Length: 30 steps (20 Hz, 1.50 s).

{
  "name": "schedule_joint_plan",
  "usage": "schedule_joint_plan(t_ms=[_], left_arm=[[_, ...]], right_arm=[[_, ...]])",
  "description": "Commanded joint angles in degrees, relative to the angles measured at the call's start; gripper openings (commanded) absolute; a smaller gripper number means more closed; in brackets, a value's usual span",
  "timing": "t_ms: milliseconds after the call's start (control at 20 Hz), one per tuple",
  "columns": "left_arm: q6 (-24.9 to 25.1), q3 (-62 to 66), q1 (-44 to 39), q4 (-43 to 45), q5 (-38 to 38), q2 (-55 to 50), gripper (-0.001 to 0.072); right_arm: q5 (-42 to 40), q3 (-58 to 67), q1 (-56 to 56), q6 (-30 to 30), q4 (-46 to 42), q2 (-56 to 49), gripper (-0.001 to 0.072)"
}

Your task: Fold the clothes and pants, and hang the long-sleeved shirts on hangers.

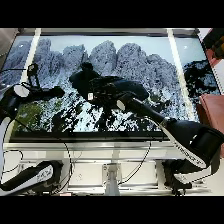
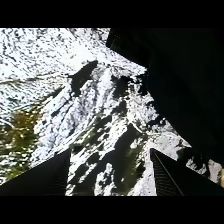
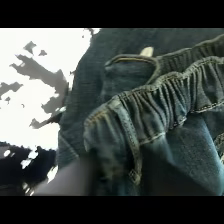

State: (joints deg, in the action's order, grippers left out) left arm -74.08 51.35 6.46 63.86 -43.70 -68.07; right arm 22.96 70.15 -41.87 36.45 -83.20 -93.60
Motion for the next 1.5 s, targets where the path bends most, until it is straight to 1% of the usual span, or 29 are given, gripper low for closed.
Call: schedule_joint_plan(t_ms=[0,50,100,150,350,400,450,500,600,700,750,800,900,1050,1100,1250,1300,1450], left_arm=[[0.0,0.0,0.0,0.0,0.0,0.0,0.0538],[0.0,0.0,0.0,0.0,0.0,0.0,0.0538],[0.0,0.0,0.0,0.0,0.0,0.0,0.0539],[0.0,0.0,0.0,0.0,0.0,0.0,0.0538],[0.0,0.0,0.0,0.0,0.0,0.0,0.0538],[0.0,0.0,0.0,0.0,0.0,0.0,0.0538],[0.0,0.0,0.0,0.0,0.0,0.0,0.0538],[0.0,0.0,0.0,0.0,0.0,0.0,0.0538],[0.0,0.0,-0.3,-0.1,-0.4,0.0,0.0538],[0.0,0.0,-0.4,-2.0,-0.4,0.0,0.0538],[0.0,0.0,-0.4,-3.5,-0.4,0.0,0.0538],[0.0,0.0,-0.4,-4.6,-0.4,0.0,0.0538],[0.0,0.0,-0.6,-6.5,-0.4,-0.1,0.0538],[0.0,0.0,-1.5,-10.2,0.2,-0.7,0.0538],[0.0,0.0,-1.8,-10.9,0.8,-1.2,0.0538],[0.0,0.0,-3.7,-12.2,4.0,-3.3,0.0538],[0.0,0.0,-4.4,-13.7,5.4,-4.2,0.0538],[0.0,0.0,-6.4,-18.8,11.1,-7.4,0.0538]], right_arm=[[-2.4,0.0,0.4,0.1,-3.9,0.6,0.0208],[-3.2,0.0,0.4,0.1,-4.0,1.3,0.0156],[-3.7,0.0,0.3,0.0,-4.0,2.5,0.0083],[-4.6,0.0,0.3,0.0,-4.1,3.8,0.0052],[-6.4,0.1,1.3,0.2,-4.0,10.5,0.0051],[-6.4,0.1,2.0,1.4,-4.0,12.6,0.0050],[-6.4,0.1,3.3,5.5,-4.0,14.9,0.0050],[-6.4,0.1,5.2,12.2,-4.0,17.2,0.0049],[-5.7,0.1,10.9,28.1,-4.0,21.5,0.0049],[-3.6,0.1,18.4,41.5,-4.0,25.4,0.0049],[-1.2,0.1,22.7,45.7,-4.0,27.1,0.0049],[1.9,0.1,26.7,48.2,-4.0,28.7,0.0049],[10.9,0.1,34.7,50.4,-4.0,31.5,0.0049],[25.7,-0.2,45.7,50.3,-4.0,33.8,0.0048],[27.6,-0.7,48.7,50.3,-4.0,34.2,0.0048],[28.9,-4.3,56.0,50.7,-3.5,35.0,0.0048],[28.9,-6.1,57.6,51.6,-3.2,35.1,0.0049],[29.1,-12.3,61.3,51.6,-1.3,35.2,0.0048]])
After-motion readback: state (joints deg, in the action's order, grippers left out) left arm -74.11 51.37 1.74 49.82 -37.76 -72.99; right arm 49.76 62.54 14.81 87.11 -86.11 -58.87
